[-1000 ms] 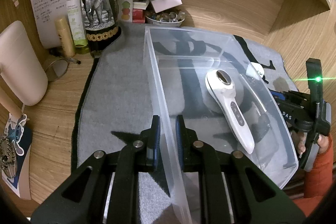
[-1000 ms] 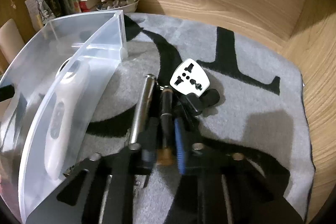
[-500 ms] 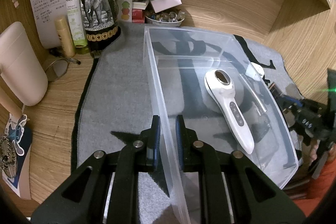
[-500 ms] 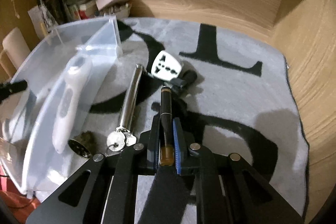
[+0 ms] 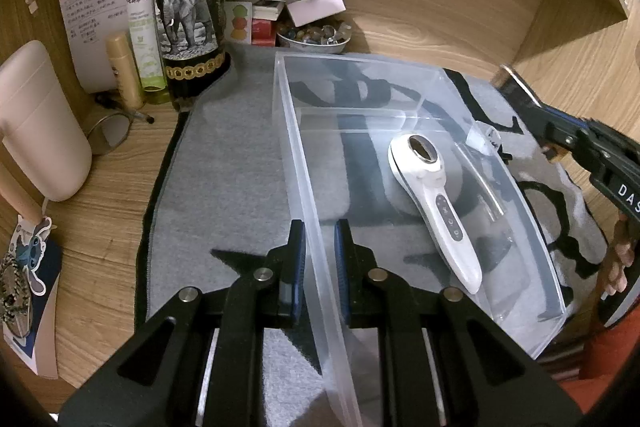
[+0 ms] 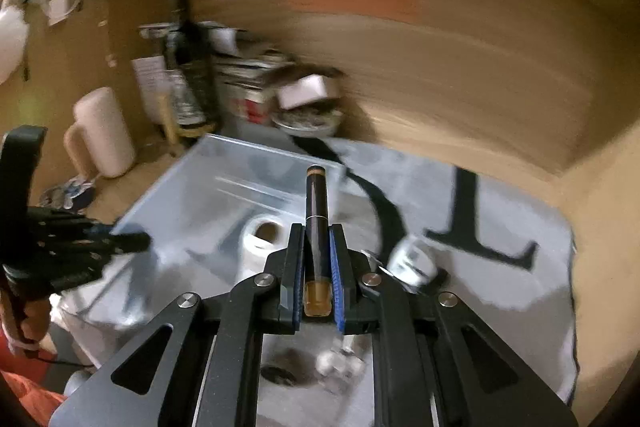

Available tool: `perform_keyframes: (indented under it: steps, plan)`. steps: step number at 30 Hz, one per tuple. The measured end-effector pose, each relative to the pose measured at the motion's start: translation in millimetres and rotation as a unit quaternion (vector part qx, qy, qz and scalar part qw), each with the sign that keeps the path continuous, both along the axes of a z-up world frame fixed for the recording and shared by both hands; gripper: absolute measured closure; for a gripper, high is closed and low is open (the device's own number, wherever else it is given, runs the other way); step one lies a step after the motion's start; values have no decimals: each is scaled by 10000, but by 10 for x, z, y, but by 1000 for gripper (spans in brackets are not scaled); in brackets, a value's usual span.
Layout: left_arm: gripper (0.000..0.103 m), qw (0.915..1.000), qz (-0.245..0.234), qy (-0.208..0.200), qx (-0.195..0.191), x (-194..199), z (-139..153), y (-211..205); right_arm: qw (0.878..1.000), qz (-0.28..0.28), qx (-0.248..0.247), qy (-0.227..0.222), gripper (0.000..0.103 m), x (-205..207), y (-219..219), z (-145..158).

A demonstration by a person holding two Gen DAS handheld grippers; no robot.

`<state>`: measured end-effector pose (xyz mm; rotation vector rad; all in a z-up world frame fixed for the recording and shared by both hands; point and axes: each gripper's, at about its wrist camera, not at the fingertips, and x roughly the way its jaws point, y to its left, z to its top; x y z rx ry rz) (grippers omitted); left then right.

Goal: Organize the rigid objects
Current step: 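Grasp the black-and-orange cylinder with the right gripper and drop it in the box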

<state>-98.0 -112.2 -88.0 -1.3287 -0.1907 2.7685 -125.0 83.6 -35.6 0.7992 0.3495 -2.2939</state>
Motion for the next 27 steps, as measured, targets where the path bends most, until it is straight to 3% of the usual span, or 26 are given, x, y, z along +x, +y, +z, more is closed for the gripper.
perform_keyframes:
  steps: [12, 19, 24, 27]
  plan:
    - [88, 10000, -23, -24, 65, 4, -9, 14, 9938, 873, 654, -224, 93, 19, -682, -286]
    - [88, 10000, -27, -26, 70, 7, -9, 1, 9901, 994, 834, -535, 93, -16, -747, -383]
    - [88, 10000, -26, -25, 64, 7, -10, -3, 9913, 944, 767, -507, 92, -16, -711, -362]
    - [88, 10000, -27, -25, 70, 7, -10, -5, 9921, 915, 726, -461, 86, -12, -684, -330]
